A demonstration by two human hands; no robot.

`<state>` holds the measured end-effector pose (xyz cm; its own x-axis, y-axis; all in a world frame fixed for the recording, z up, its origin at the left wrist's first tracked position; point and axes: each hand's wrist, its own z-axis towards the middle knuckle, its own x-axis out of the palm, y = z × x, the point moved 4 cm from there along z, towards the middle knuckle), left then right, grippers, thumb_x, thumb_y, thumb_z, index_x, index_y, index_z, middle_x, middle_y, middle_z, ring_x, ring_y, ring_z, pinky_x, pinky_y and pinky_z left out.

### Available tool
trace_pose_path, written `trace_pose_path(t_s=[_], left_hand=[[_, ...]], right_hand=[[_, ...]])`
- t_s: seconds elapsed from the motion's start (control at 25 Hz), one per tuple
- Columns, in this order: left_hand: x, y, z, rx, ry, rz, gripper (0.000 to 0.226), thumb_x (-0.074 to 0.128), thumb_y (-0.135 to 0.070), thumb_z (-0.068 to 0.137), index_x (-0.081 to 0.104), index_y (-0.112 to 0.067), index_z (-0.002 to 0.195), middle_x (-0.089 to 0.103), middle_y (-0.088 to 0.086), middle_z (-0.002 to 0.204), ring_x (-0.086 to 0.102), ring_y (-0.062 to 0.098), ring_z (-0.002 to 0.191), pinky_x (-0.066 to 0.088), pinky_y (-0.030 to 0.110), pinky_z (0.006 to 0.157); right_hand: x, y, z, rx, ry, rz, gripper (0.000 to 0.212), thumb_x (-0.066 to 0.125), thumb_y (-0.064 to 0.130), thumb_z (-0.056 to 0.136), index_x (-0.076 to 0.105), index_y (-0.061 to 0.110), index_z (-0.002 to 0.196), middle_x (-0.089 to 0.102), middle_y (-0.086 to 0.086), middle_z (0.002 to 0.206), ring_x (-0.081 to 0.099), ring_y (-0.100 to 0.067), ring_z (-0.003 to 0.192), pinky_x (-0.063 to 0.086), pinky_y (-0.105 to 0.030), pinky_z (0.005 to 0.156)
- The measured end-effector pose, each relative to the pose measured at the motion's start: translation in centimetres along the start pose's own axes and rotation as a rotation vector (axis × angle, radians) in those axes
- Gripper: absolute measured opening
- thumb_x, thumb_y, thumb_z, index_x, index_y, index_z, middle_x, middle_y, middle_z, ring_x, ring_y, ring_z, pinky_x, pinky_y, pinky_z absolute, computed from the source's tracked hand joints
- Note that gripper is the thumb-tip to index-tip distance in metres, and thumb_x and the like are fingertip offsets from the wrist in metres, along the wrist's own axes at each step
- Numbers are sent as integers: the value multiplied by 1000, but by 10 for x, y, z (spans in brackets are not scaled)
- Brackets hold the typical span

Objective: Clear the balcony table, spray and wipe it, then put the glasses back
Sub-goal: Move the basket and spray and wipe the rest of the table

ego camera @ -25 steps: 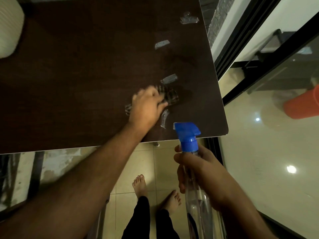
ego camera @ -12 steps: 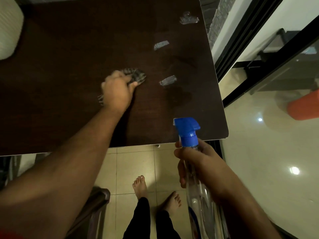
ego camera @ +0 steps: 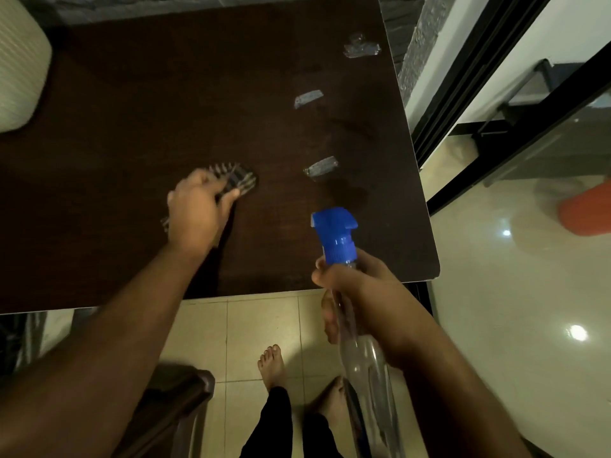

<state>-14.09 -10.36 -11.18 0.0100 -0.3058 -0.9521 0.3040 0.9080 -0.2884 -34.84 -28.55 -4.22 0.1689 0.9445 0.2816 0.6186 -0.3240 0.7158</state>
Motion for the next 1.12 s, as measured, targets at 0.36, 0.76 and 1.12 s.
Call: trace_pose_path(t_s=[0.36,0.76,1.12], left_hand=[[20,-13,82,-43,-63,12,30,54,-38,92,66,-20,113,55,6,111,51,28,104,36,43,90],[28,-5,179,-55,-82,19,32,52,-39,94,65,-19,115,55,6,113,50,29,105,36,44,90],[47,-16,335,2,-53,5,31,52,-40,93,65,-21,113,55,7,114,50,31,106,37,43,89]], right_hand=[[10,45,57,3,57,48,24,62,23,90,52,21,111,56,-7,67,55,-19,56,51,-32,56],[11,109,117,-5,7,7,23,64,22,89,52,23,109,55,-14,71,56,-23,55,51,-30,50],[3,200,224,-23,-101,25,23,65,19,87,53,15,106,51,-18,68,54,-27,53,48,-30,47]])
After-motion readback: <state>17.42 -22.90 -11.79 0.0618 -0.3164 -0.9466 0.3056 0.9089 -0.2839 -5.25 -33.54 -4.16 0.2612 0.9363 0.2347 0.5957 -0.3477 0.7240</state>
